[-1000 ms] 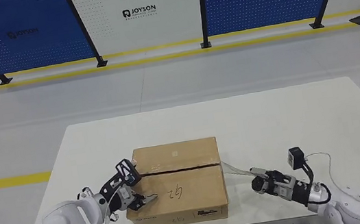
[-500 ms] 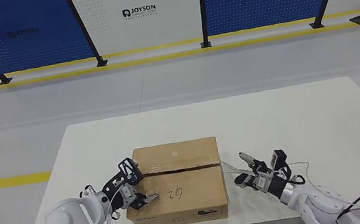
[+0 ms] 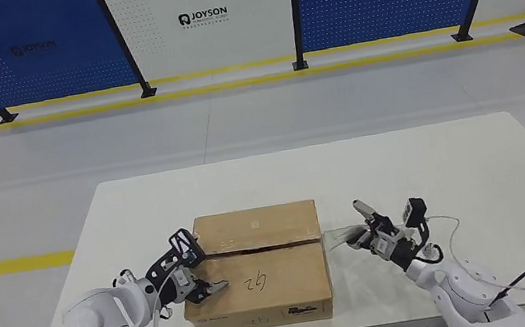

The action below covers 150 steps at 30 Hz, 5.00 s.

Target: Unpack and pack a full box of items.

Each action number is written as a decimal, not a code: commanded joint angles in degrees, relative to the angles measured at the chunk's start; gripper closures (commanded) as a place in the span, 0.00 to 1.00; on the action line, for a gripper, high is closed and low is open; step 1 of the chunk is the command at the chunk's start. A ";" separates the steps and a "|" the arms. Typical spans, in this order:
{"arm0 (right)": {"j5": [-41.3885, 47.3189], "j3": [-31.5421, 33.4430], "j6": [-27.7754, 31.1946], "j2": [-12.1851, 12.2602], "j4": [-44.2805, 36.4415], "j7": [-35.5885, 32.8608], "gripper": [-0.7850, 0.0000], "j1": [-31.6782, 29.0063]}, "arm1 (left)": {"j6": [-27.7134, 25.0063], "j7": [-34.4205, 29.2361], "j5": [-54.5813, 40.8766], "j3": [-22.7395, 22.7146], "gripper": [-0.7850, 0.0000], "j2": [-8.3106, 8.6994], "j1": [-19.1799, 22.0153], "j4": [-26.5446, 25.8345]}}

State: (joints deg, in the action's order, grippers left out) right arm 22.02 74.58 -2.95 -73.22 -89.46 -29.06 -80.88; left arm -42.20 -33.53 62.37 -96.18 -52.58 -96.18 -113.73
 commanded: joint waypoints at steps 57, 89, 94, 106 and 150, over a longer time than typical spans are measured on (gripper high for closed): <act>-0.45 -20.55 10.05 -3.89 8.80 -14.11 0.00 23.89 | -4.67 -7.90 -27.60 -6.32 0.00 2.13 -2.56 2.53; 0.59 3.98 9.89 0.88 -2.82 -11.89 0.00 10.85 | -5.83 -2.93 -23.50 -7.71 0.00 2.50 -3.70 -3.36; 0.82 4.39 9.76 1.09 -3.69 -11.75 0.00 9.55 | -7.16 -3.21 -20.57 -6.48 0.00 2.62 -5.31 -8.60; 1.40 4.47 9.74 1.43 -4.18 -11.77 0.00 8.34 | -7.47 -2.68 -19.42 -6.02 0.00 2.62 -5.38 -10.30; 0.95 7.21 8.13 3.05 -7.80 -10.94 0.00 4.49 | 12.52 -11.56 -2.20 24.51 0.00 0.63 11.59 -9.48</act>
State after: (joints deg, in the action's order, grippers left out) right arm 22.97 81.82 5.17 -70.19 -97.22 -40.03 -76.36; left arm -30.35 -44.49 59.35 -72.49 -51.84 -85.30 -123.54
